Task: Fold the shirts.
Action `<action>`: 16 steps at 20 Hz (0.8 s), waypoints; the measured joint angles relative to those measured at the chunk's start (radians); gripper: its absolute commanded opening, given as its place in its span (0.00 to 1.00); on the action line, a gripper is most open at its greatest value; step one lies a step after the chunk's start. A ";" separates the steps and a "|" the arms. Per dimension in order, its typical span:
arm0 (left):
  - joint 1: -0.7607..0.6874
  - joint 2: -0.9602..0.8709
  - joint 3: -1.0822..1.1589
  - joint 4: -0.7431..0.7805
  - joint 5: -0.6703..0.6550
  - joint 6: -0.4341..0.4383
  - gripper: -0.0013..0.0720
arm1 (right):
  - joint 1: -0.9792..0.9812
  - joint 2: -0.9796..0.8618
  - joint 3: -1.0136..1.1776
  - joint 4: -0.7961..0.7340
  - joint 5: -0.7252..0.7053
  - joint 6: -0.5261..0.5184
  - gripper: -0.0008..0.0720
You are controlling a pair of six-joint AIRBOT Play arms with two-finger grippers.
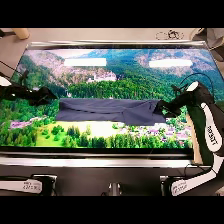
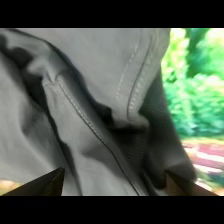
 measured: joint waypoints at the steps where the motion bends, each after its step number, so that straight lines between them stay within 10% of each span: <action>1: -0.008 0.030 0.001 -0.001 -0.012 0.002 0.84 | 0.000 -0.011 -0.004 0.032 0.005 -0.003 0.99; 3: -0.029 0.084 0.002 -0.005 -0.023 0.005 0.84 | 0.014 -0.035 -0.008 0.093 0.010 -0.004 0.97; 4: -0.043 0.106 0.002 -0.003 -0.027 0.005 0.84 | 0.027 -0.044 -0.010 0.113 0.004 -0.003 0.80; 5: -0.061 0.126 0.003 -0.003 -0.028 0.006 0.84 | 0.044 -0.051 -0.012 0.129 -0.008 -0.003 0.26; 6: -0.081 0.140 0.003 -0.005 -0.033 0.007 0.82 | 0.063 -0.059 -0.013 0.129 -0.031 -0.004 0.04; 7: -0.106 0.148 0.003 -0.005 -0.033 0.007 0.33 | 0.077 -0.063 -0.012 0.132 -0.042 0.001 0.04; 8: -0.133 0.150 0.000 -0.003 -0.030 0.007 0.08 | 0.092 -0.051 -0.003 0.126 -0.047 0.004 0.04; 16: -0.534 -0.039 -0.105 -0.235 0.268 0.011 0.05 | 0.115 0.239 0.089 0.240 0.079 0.089 0.04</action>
